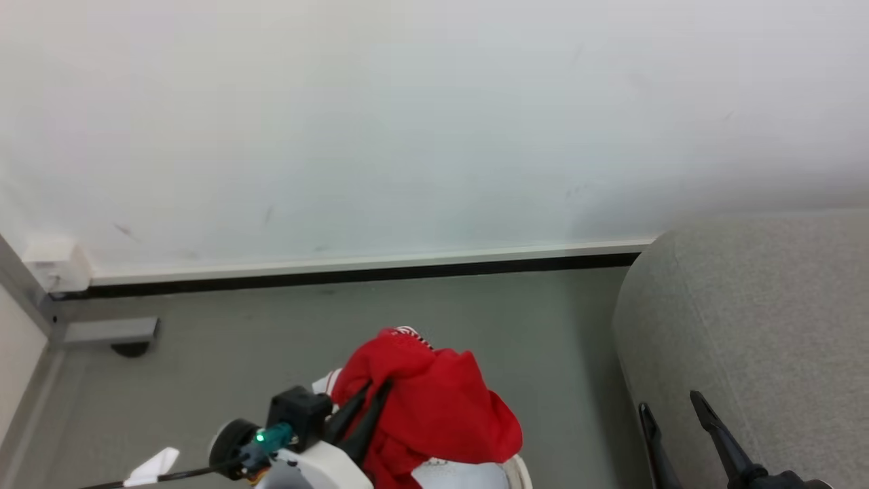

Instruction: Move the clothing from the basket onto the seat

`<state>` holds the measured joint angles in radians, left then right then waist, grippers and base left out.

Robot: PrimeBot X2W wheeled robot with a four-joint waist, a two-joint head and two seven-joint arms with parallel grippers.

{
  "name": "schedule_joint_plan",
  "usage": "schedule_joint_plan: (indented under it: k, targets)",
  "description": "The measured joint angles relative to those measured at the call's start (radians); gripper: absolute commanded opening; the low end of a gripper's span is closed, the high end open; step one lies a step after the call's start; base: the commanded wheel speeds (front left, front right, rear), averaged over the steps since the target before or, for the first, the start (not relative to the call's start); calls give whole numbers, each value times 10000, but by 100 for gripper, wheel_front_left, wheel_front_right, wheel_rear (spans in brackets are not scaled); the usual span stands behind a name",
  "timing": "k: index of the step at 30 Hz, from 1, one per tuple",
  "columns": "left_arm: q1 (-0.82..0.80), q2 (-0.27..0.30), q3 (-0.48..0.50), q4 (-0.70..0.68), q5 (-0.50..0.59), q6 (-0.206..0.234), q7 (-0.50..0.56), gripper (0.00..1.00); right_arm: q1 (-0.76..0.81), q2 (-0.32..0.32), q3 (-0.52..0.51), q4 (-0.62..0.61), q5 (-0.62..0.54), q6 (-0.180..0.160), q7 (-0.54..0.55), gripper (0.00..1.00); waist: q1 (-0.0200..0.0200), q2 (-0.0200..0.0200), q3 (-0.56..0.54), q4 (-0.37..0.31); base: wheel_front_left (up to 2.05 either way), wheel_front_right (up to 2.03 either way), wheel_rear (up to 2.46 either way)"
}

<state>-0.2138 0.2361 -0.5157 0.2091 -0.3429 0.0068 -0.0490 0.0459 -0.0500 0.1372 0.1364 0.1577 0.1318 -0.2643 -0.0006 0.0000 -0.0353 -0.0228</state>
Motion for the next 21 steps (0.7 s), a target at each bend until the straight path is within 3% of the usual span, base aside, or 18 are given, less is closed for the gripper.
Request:
schedule_joint_plan:
  k: [5, 9, 17, 21]
  targets:
    - [195, 435, 232, -1197, -33, 242, 558, 0, 8, -4, 295, -56, -303, 0, 0, 100, 1, 0, -175, -307, 0, 0, 0]
    - [200, 581, 299, -1806, -109, 353, 840, 0, -128, -359, 1229, -142, -115, 0, 0, 100, 3, 0, -124, -393, 0, 0, 0]
    - [-6, 640, -13, -2180, -4, 236, 1106, 0, -2587, -2487, 4867, -242, 1580, 0, 744, 100, 6, 1, 99, -457, 0, 0, 0]
    - [-191, 533, -236, -2159, 29, 123, 1151, 0, -3973, -2949, 6374, -19, 2345, 0, 1185, 100, 6, 1, 155, -364, 0, 0, 0]
